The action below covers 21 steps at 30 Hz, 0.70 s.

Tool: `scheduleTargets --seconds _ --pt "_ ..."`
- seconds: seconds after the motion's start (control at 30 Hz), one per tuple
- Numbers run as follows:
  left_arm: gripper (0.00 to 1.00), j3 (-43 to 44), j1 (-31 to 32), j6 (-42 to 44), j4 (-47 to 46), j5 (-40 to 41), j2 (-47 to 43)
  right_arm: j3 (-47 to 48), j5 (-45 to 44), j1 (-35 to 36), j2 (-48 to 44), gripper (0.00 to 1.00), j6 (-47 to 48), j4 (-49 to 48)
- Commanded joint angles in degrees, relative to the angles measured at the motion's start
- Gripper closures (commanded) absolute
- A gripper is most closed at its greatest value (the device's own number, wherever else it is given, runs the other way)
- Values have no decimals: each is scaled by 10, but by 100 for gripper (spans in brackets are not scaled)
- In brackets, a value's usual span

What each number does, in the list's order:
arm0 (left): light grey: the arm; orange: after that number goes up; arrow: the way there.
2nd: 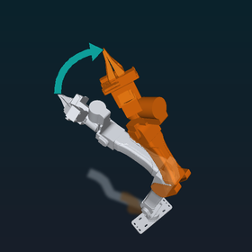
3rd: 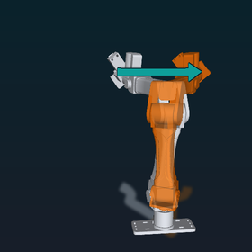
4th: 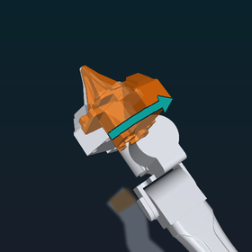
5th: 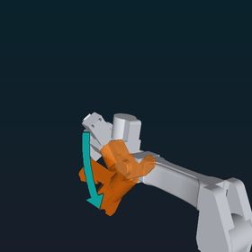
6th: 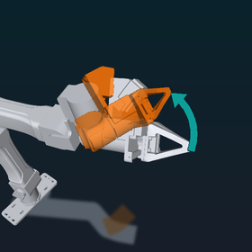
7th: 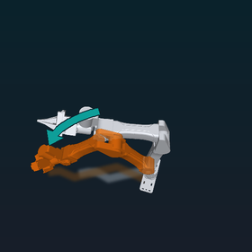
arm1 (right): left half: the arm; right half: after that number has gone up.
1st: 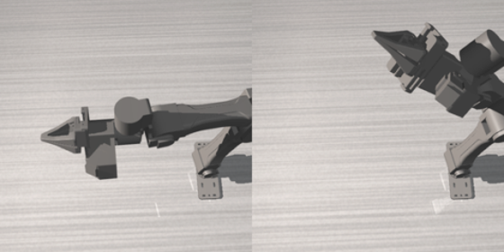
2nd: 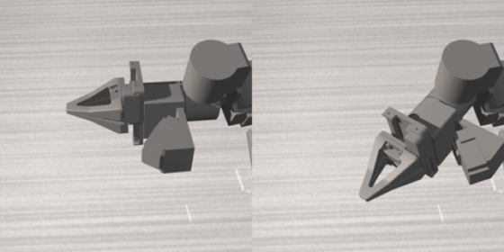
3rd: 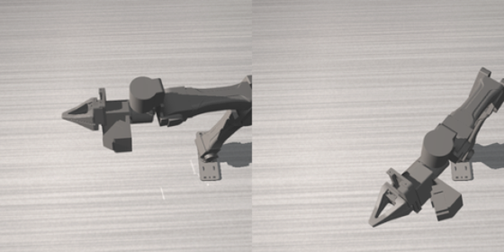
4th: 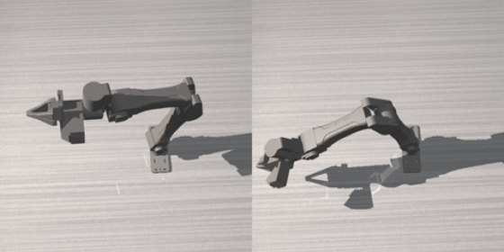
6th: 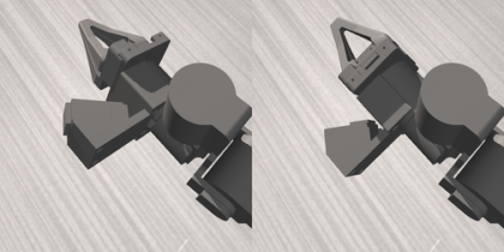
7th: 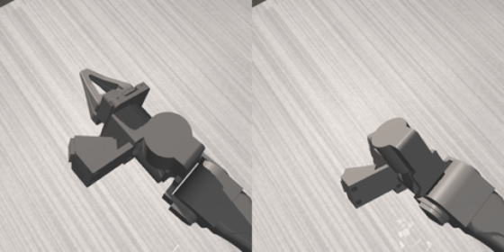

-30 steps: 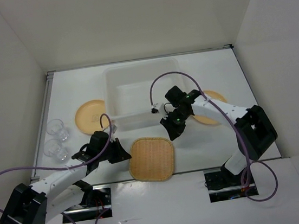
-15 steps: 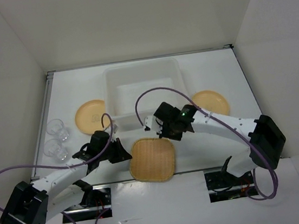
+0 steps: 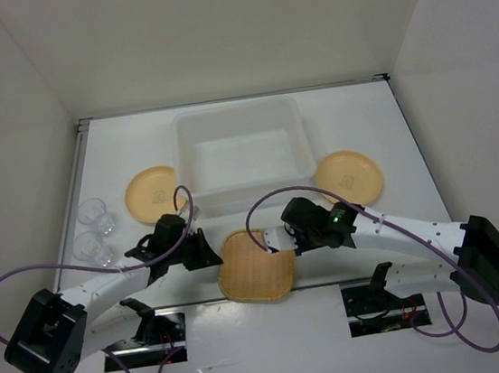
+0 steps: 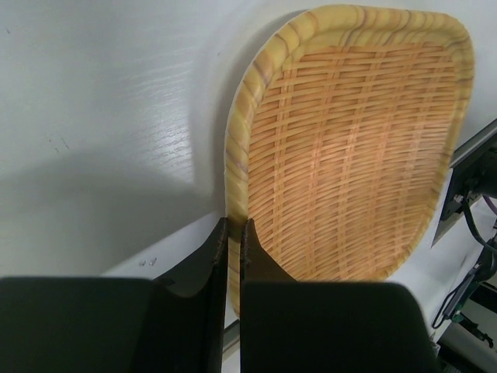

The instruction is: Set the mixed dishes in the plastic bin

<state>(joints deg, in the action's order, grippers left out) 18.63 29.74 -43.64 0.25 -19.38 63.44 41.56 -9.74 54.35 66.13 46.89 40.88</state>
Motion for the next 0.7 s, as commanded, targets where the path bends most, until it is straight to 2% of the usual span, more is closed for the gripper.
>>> scheduleTargets --seconds 0.0,0.1,0.27,0.4,0.67 --pt "93 8 2 19 51 17 -17 -13 58 8 -8 100 35 -52" --pt "91 8 2 13 51 17 -37 -18 79 21 2 100 41 -59" --pt "85 3 2 7 56 17 -54 -24 92 47 78 100 19 -66" --pt "70 3 2 7 56 7 -60 -6 105 67 138 100 -11 -67" --pt "41 -3 2 7 50 -6 -65 -1 71 108 151 100 -22 -67"
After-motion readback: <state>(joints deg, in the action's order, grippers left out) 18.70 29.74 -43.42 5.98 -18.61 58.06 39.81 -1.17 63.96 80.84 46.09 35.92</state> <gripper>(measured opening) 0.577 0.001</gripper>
